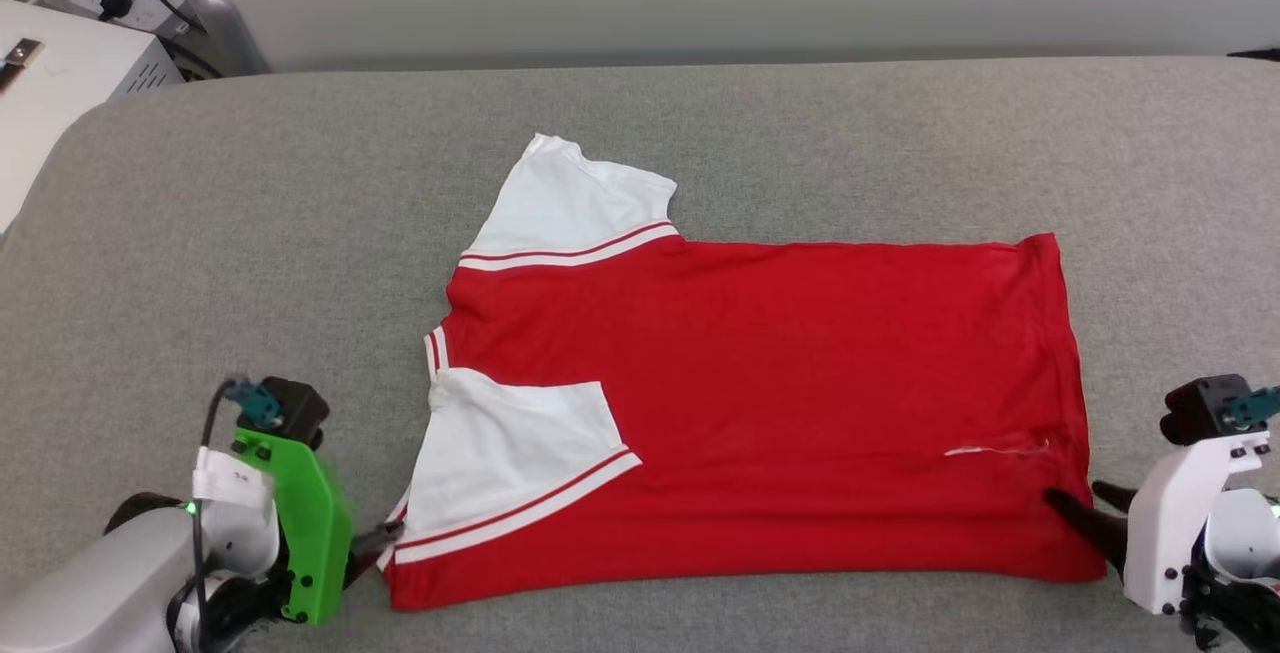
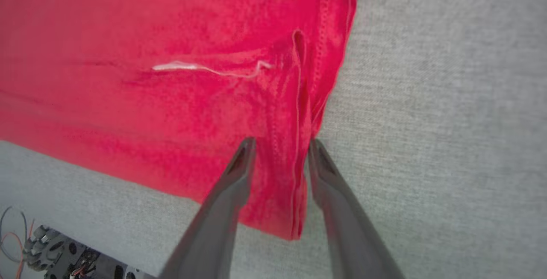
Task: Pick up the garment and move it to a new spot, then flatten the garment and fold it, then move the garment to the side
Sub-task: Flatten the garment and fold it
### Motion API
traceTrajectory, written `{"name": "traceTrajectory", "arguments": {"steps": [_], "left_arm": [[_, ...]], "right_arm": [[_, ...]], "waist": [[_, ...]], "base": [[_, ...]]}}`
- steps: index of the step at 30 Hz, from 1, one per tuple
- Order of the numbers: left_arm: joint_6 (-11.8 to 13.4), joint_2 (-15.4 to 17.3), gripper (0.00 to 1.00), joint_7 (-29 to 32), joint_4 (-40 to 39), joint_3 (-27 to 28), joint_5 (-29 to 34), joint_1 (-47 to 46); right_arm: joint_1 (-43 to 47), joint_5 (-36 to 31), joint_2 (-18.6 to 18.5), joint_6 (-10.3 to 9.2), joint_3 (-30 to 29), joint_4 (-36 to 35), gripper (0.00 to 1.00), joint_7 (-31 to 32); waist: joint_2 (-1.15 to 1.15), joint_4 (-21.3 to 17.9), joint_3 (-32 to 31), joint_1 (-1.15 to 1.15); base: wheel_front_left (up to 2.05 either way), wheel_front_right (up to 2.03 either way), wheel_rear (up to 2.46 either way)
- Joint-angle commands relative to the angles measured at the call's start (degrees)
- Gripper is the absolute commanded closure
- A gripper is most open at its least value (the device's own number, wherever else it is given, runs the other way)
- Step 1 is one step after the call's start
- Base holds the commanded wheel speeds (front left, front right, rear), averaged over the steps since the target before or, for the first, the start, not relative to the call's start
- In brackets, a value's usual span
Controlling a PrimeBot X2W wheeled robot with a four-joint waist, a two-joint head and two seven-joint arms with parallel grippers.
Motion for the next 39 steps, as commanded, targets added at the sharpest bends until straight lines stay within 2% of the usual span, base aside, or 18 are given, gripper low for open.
{"name": "traceTrajectory", "arguments": {"steps": [1,5,10,14,19,25,30,36,39], "left_arm": [[-0.18,1.11,0.0,-0.84,-0.16,0.86,0.13,-0.06],[0.66,3.34,0.0,-3.43,-2.47,3.47,0.79,-2.27],[3.24,4.23,0.0,-9.18,-4.43,7.31,4.6,-7.63],[4.73,3.16,0.0,-11.87,-3.98,8.92,8.57,-13.33],[4.15,0.55,0.0,-11.78,-1.8,9.83,11.76,-21.66],[0.46,-2.89,0.0,-4.73,3.39,9.37,12.46,-33.07],[-2.17,-5.51,0.0,7.54,8.51,8.11,9.74,-41.56],[-3.36,-7.33,0.0,21.09,13.52,5.15,8.81,-49.02],[-3.5,-8.27,0.0,23.66,15.62,4.33,9.28,-51.31]], "right_arm": [[0.07,-0.69,-0.31,-0.04,-0.71,-1.0,0.0,-1.75],[-0.13,-2.71,-0.17,-0.04,-3.34,-4.23,0.0,-8.09],[-1.25,-7.68,3.56,-0.04,-9.24,-7.68,0.0,-18.62],[-2.17,-12.92,7.9,-0.04,-13.27,-10.45,0.0,-26.02],[-3.15,-17.93,12.44,-0.04,-15.15,-13.87,0.0,-32.55],[-4.63,-19.4,15.34,-0.04,-14.78,-15.9,0.0,-35.17],[-6.81,-19.44,16.29,-0.04,-13.91,-16.97,0.0,-36.26],[-8.85,-20.26,16.16,-0.04,-13.32,-17.81,0.0,-37.33],[-9.68,-20.21,16.22,-0.04,-13.24,-17.81,0.0,-37.7]], "waist": [[0.0,-0.01,-1.24,0.0],[0.0,-0.36,-2.11,0.0],[0.0,-1.26,-1.44,0.0],[0.0,-2.5,0.92,0.0],[0.0,-4.59,5.56,0.0],[0.0,-7.64,12.46,0.0],[0.0,-10.1,17.89,0.0],[0.0,-12.14,22.92,0.0],[0.0,-12.95,24.77,0.0]], "base": [[0.0,0.0,0.0],[0.0,0.0,0.0],[0.0,0.0,0.0],[0.0,0.0,0.0],[0.0,0.0,0.0],[0.0,0.0,0.0],[0.0,0.0,0.0],[0.0,0.0,0.0],[0.0,0.0,0.0]]}}
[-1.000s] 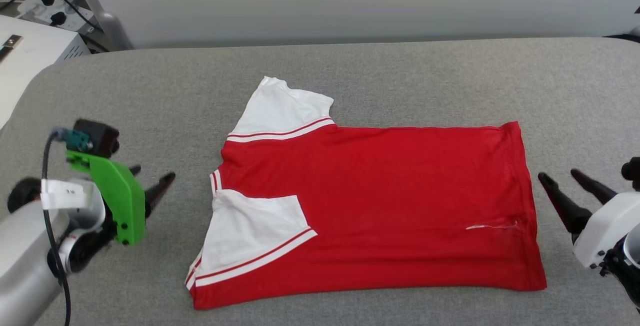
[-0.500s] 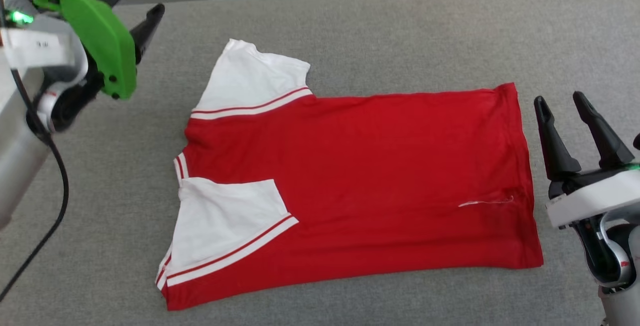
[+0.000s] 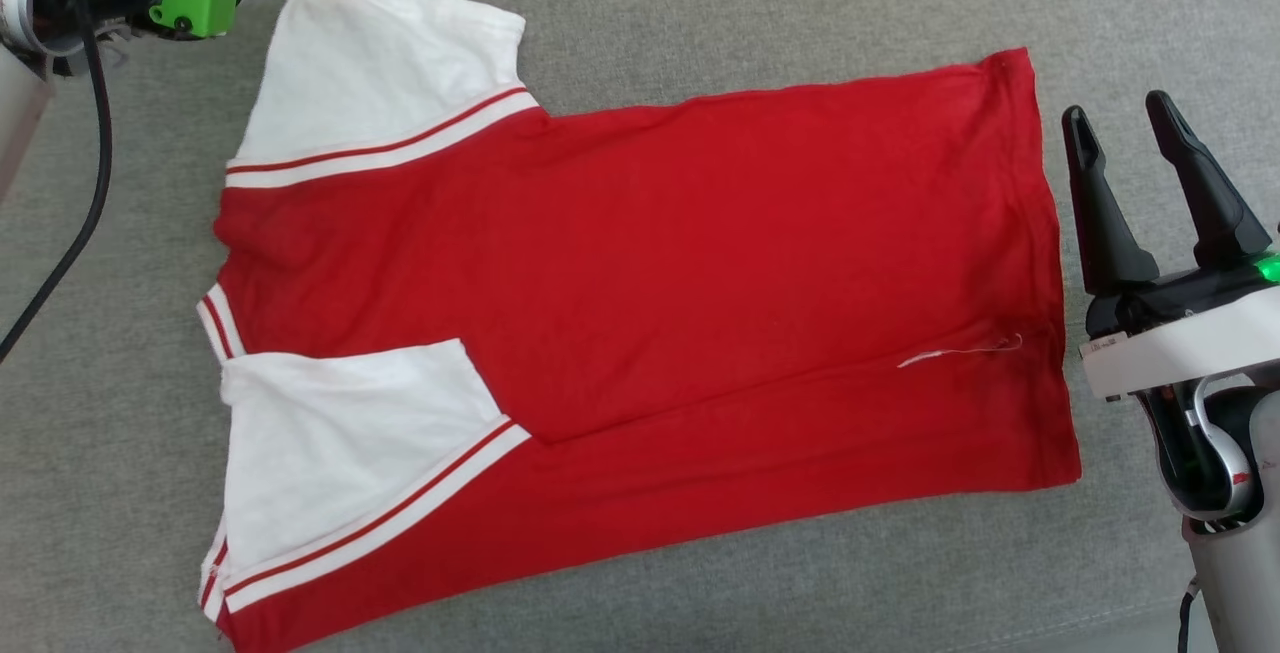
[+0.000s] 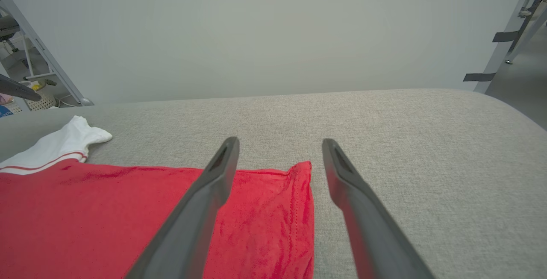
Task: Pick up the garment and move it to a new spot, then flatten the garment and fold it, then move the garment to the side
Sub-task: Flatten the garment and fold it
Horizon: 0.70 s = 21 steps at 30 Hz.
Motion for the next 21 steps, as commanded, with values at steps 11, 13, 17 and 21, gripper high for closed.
{"name": "traceTrajectory", "arguments": {"steps": [11,13,17,21], "left_arm": [[-1.44,-1.55,0.0,4.9,8.08,-4.4,1.0,-0.08],[-1.68,-1.53,0.61,5.05,8.47,-4.69,0.19,0.97],[-1.98,-1.24,1.0,3.01,8.61,-5.32,0.02,2.19],[-2.13,-1.44,1.0,-1.76,7.66,-5.19,-0.09,2.77]], "right_arm": [[-2.46,0.4,0.06,-0.04,0.67,1.78,0.0,-2.34],[-2.84,0.46,-0.03,-0.04,0.6,2.11,0.0,-2.59],[-4.28,0.5,-1.08,-0.04,0.09,2.4,0.0,-2.98],[-6.62,-0.48,-3.51,-0.04,-0.99,1.81,0.0,-1.5]], "waist": [[0.0,-4.09,6.56,-0.01],[0.0,-3.88,6.3,-0.01],[0.0,-3.05,5.08,-0.01],[0.0,-1.41,2.37,-0.01]], "base": [[0.0,0.0,0.0],[0.0,0.0,0.0],[0.0,0.0,0.0],[0.0,0.0,0.0]]}}
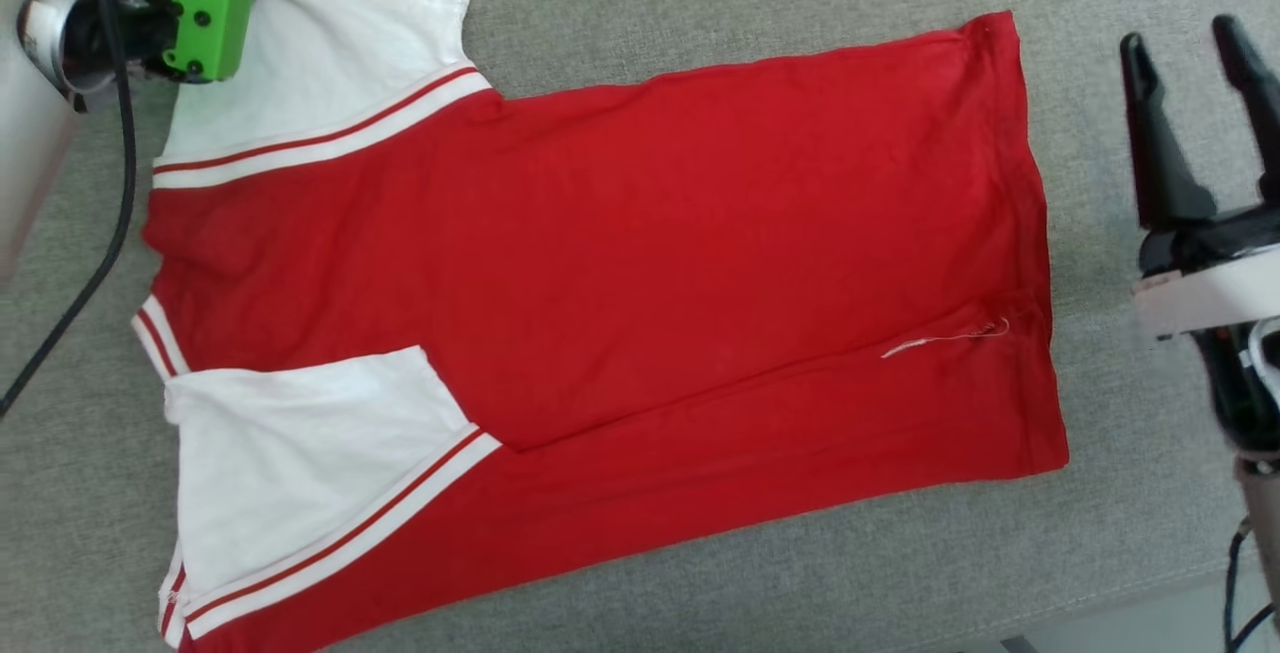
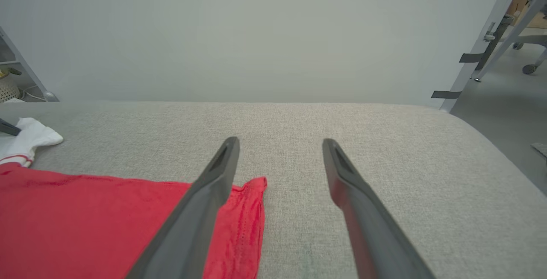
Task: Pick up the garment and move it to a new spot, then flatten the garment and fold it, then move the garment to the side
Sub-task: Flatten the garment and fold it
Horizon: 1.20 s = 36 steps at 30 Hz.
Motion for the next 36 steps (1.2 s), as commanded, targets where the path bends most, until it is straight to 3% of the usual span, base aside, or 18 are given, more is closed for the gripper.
{"name": "traceTrajectory", "arguments": {"steps": [1,6,15,22,27,36], "left_arm": [[-0.13,0.18,1.0,-1.17,0.17,-0.59,-0.09,2.65],[-0.18,0.68,1.0,-6.01,-4.89,-2.43,-0.05,4.1],[-0.19,1.58,1.0,-11.25,-15.11,-6.38,0.56,5.44],[-0.19,0.35,1.0,-13.58,-19.05,-6.99,1.13,5.02],[-0.19,-0.2,1.0,-14.35,-20.93,-6.99,1.9,3.93],[-0.16,-0.67,1.0,-16.16,-21.56,-7.1,2.52,3.6]], "right_arm": [[-2.08,-0.4,-1.22,-0.04,-0.37,-0.43,0.0,1.04],[-7.1,1.05,-6.6,-0.04,0.61,0.23,0.0,10.59],[-15.72,11.36,-16.99,-0.04,7.63,6.97,0.0,35.5],[-20.04,16.64,-19.65,-0.04,13.56,13.33,0.0,53.36],[-23.42,15.75,-18.04,-0.04,16.04,17.85,0.0,58.03],[-21.54,15.21,-16.17,-0.04,23.56,26.9,0.0,54.62]], "waist": [[0.0,1.75,-2.45,-0.01],[0.0,4.23,-5.88,-0.01],[0.0,9.13,-8.23,-0.01],[0.0,11.82,-7.12,-0.01],[0.0,13.31,-5.21,-0.01],[0.0,14.46,-2.81,-0.01]], "base": [[0.0,0.0,0.0],[0.0,0.0,0.0],[0.0,0.0,0.0],[0.0,0.0,0.0],[0.0,0.0,0.0],[0.0,0.0,0.0]]}}
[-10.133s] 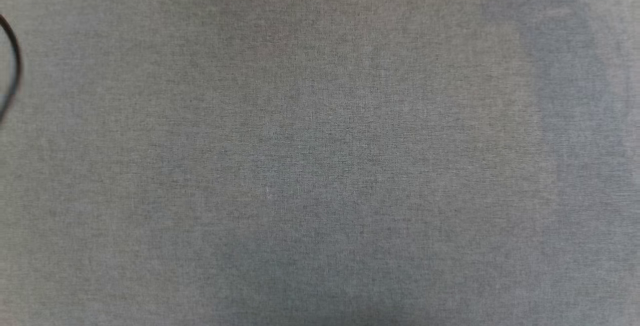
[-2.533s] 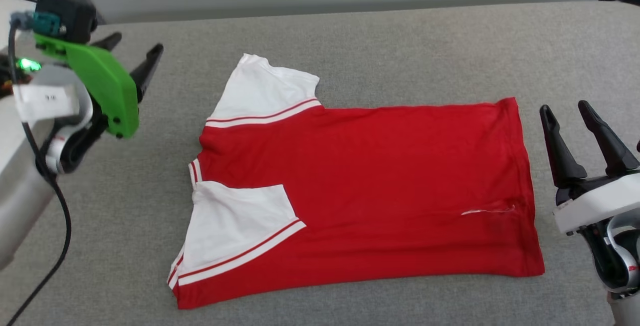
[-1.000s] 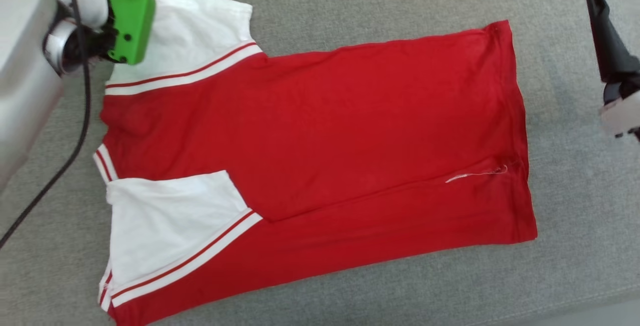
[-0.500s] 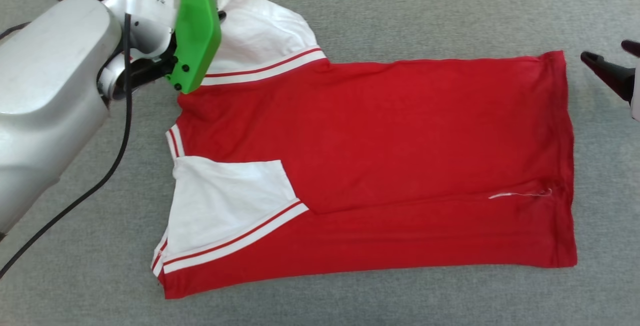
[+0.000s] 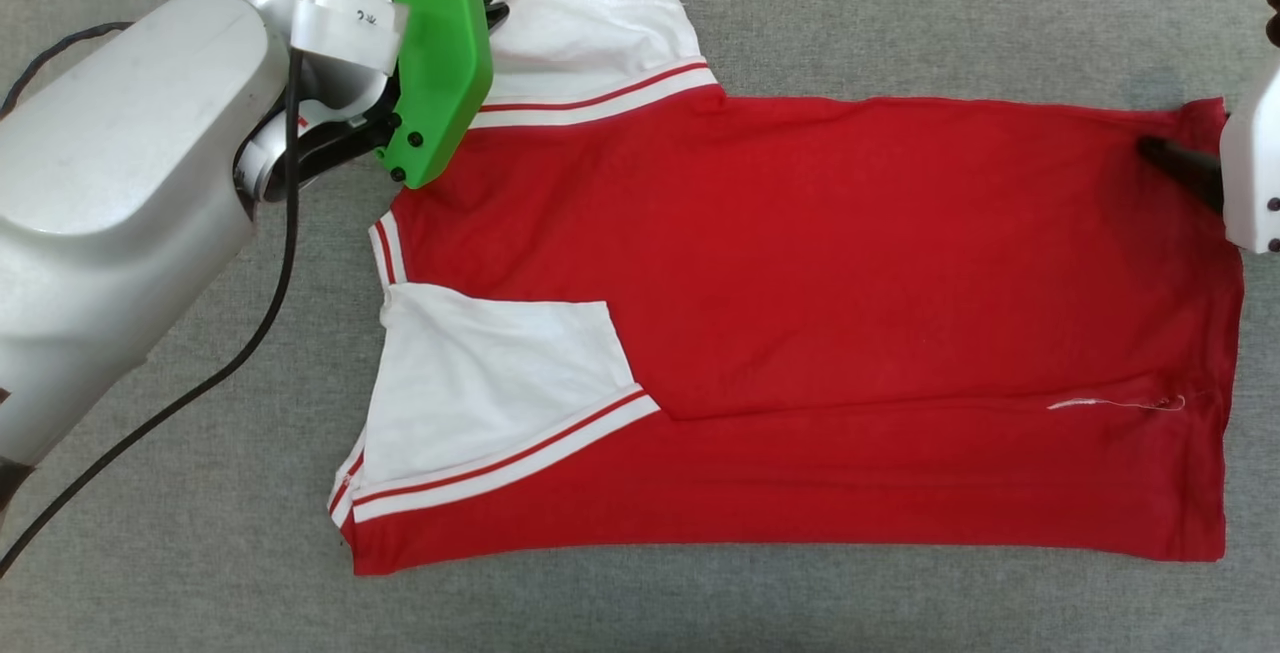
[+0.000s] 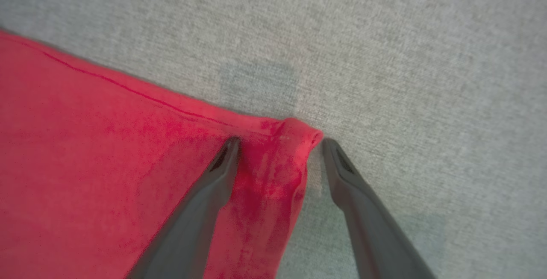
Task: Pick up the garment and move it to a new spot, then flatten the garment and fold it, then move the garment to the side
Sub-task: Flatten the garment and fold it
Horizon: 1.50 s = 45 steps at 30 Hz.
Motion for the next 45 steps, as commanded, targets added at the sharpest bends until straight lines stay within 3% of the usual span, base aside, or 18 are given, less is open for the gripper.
{"name": "traceTrajectory", "arguments": {"steps": [1,2,15,22,36,45], "left_arm": [[-0.12,0.09,1.0,-0.46,0.32,0.01,0.02,-0.1],[-0.12,0.25,1.0,-0.61,0.53,-0.04,-0.14,0.16],[0.23,2.92,1.0,-5.57,0.52,-0.75,-1.61,7.07],[2.71,6.11,1.0,-8.79,-4.39,-1.68,-2.84,14.83],[9.42,12.3,1.0,-13.68,-14.27,-4.83,-5.23,32.83],[10.52,10.02,1.0,-15.89,-10.89,-5.81,-6.29,39.59]], "right_arm": [[2.17,1.16,1.49,-0.04,2.48,2.15,0.56,-1.28],[2.11,1.47,1.42,-0.04,2.81,2.33,1.0,-2.87],[5.34,5.71,-1.5,-0.04,5.21,-2.15,1.0,-21.04],[13.11,7.34,-4.03,-0.04,5.25,-6.01,1.0,-26.42],[32.24,9.13,-5.03,-0.04,0.6,-11.76,1.0,-30.71],[38.21,7.66,-1.24,-0.04,-0.66,-10.27,1.0,-28.66]], "waist": [[0.0,-0.21,-0.06,0.0],[0.0,-0.42,-0.34,0.0],[0.0,-1.33,-10.21,0.0],[0.0,-0.8,-15.1,0.0],[0.0,0.43,-20.39,0.0],[0.0,0.23,-17.92,0.0]], "base": [[0.0,0.0,0.0],[0.0,0.0,0.0],[0.0,0.0,0.0],[0.0,0.0,0.0],[0.0,0.0,0.0],[0.0,0.0,0.0]]}}
